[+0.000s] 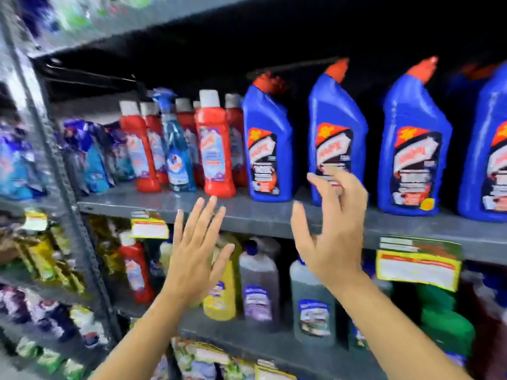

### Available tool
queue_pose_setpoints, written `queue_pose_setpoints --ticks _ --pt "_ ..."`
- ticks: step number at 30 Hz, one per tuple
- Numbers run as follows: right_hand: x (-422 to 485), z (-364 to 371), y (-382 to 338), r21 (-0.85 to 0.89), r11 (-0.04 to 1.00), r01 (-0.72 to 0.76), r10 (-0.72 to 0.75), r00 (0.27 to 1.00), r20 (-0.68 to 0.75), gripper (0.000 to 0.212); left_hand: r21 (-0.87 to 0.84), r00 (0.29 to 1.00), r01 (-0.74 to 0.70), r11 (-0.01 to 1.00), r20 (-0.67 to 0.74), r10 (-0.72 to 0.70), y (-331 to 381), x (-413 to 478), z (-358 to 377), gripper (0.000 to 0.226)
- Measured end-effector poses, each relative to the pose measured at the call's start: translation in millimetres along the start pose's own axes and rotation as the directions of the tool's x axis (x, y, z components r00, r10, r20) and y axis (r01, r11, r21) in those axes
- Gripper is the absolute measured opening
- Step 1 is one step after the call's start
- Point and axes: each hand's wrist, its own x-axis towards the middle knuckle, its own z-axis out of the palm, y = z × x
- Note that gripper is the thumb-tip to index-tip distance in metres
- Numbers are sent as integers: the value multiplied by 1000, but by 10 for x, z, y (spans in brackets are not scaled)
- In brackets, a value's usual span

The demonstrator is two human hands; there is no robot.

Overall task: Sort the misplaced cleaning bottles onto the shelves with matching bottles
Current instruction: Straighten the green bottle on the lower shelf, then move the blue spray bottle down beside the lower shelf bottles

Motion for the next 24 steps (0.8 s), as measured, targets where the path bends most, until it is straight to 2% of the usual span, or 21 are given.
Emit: queue_pose_setpoints --ticks 4,9,12,19,24 --pt "114 628 -378 0 998 -66 65 997 44 42 121 999 1 993 44 -7 -736 -156 -394 60" --pt "81 1280 -699 -10 994 -108 108 980 166 45 174 989 30 984 139 -55 -1416 -225 -536 63" --pt "83 1626 -817 -19 993 -113 115 972 205 44 161 991 28 987 129 -49 -1719 -193 -449 61" --pt "239 2406 -953 -6 998 -68 68 984 163 42 71 998 24 997 62 -28 -2395 144 -147 61" --pt "341 2803 -1002 -40 999 -22 30 981 193 41 62 998 8 998 54 -11 -2860 253 -33 58"
